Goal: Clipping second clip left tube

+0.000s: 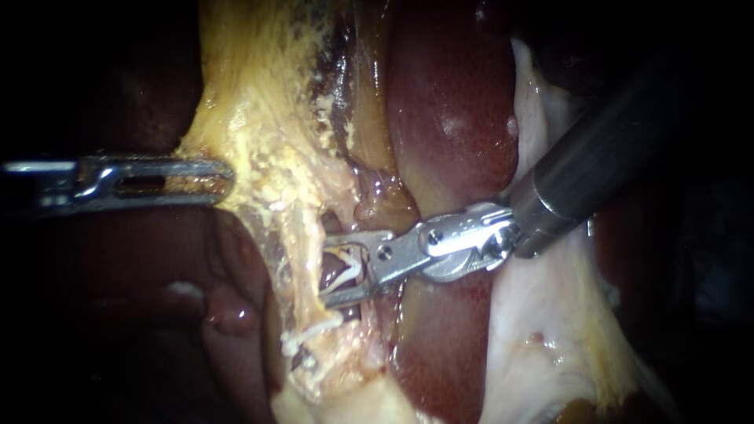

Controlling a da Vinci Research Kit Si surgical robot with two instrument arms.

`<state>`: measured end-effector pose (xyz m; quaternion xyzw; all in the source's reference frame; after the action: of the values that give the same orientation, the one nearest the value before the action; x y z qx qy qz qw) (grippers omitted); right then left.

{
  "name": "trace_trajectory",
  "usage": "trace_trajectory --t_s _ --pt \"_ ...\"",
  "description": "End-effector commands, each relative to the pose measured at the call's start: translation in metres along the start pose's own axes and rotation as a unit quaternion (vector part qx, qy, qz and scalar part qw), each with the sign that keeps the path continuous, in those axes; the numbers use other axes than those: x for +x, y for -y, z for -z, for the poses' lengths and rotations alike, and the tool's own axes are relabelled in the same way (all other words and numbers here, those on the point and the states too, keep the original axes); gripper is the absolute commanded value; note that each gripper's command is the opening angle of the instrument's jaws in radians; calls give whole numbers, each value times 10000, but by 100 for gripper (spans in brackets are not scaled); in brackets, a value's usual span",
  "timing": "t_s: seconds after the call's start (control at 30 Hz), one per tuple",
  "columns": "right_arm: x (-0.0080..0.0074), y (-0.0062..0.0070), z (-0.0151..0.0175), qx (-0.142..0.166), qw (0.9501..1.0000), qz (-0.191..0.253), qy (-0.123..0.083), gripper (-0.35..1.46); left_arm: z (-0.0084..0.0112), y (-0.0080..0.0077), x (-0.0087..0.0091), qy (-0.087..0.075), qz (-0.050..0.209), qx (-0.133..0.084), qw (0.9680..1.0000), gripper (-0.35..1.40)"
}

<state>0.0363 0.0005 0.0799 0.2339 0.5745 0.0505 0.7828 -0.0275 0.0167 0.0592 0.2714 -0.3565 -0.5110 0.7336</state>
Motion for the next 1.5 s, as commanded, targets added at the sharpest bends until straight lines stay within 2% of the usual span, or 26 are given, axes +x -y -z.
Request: trace_trajectory --t_s 0.03,0.73,0.97,1.17,1.33,1.5 --pt "1 0 0 -2 10000 -3 -2 45 0 0 0 1 -1 -1 10000 -35" --pt "6 0 10 0 10000 -25 -10 45 7 -1 -4 -2 3 -6 10000 -35" --pt "23 0 45 -14 10000 -91 -31 46 14 -3 -8 14 13 -41 10000 -35" --pt "45 5 80 61 9998 -156 -68 50 16 -3 -9 19 17 -51 10000 -35" --pt "56 14 85 104 9990 -425 -96 54 16 -3 -9 18 18 -51 10000 -35" --pt "58 17 83 116 9975 -682 -126 55 17 -2 -9 18 20 -52 10000 -35"
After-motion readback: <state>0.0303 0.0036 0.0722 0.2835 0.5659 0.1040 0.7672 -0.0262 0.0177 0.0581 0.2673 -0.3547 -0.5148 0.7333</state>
